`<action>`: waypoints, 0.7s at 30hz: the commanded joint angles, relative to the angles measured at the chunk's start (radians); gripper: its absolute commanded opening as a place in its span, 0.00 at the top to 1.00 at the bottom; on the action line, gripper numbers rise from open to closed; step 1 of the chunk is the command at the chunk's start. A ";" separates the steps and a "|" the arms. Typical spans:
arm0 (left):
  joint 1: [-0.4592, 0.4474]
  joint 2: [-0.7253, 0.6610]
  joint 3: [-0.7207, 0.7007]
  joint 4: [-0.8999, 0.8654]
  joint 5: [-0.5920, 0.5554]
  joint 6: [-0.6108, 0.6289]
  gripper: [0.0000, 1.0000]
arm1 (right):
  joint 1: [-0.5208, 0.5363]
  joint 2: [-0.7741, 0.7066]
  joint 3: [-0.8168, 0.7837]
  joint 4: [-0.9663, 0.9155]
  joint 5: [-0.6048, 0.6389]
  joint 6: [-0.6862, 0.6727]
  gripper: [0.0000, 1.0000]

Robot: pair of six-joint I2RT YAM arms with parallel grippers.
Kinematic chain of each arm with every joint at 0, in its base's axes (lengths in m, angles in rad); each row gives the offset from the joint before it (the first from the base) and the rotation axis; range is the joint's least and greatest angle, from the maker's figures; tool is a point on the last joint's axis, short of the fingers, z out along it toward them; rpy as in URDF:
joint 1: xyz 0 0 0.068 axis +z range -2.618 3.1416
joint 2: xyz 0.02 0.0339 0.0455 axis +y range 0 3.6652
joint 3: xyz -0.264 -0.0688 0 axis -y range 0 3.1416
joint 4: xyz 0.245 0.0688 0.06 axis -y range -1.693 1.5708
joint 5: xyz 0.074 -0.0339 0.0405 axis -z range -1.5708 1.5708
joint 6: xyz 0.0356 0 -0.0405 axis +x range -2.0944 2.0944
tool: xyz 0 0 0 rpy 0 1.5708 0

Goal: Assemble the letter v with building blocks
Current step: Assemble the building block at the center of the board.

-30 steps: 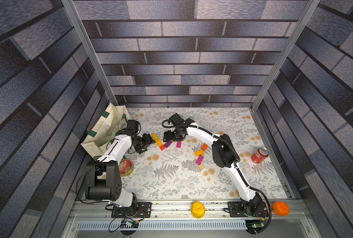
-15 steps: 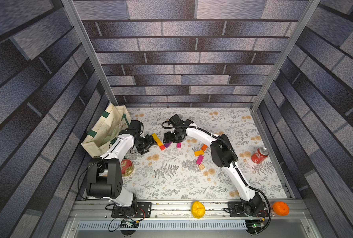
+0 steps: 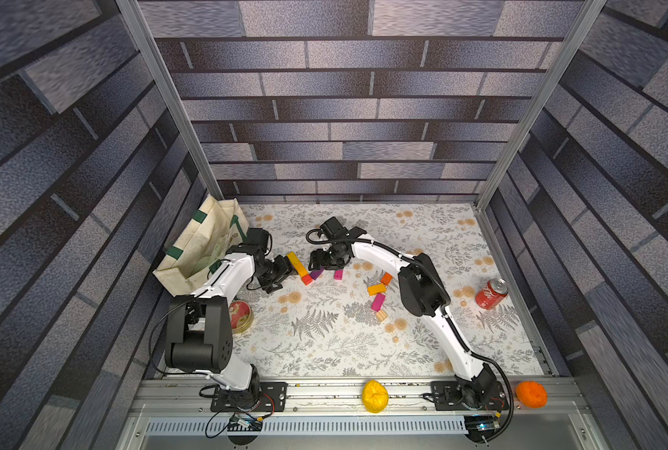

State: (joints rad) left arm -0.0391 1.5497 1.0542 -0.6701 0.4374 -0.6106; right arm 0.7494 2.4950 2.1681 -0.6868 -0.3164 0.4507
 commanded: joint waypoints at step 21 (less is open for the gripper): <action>-0.071 0.167 -0.006 0.016 -0.080 -0.015 0.75 | -0.007 -0.196 -0.273 0.113 0.042 0.085 0.38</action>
State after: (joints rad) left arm -0.1051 1.6943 1.0546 -0.6636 0.3809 -0.6128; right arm 0.7494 2.3581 1.9369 -0.6052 -0.2863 0.4984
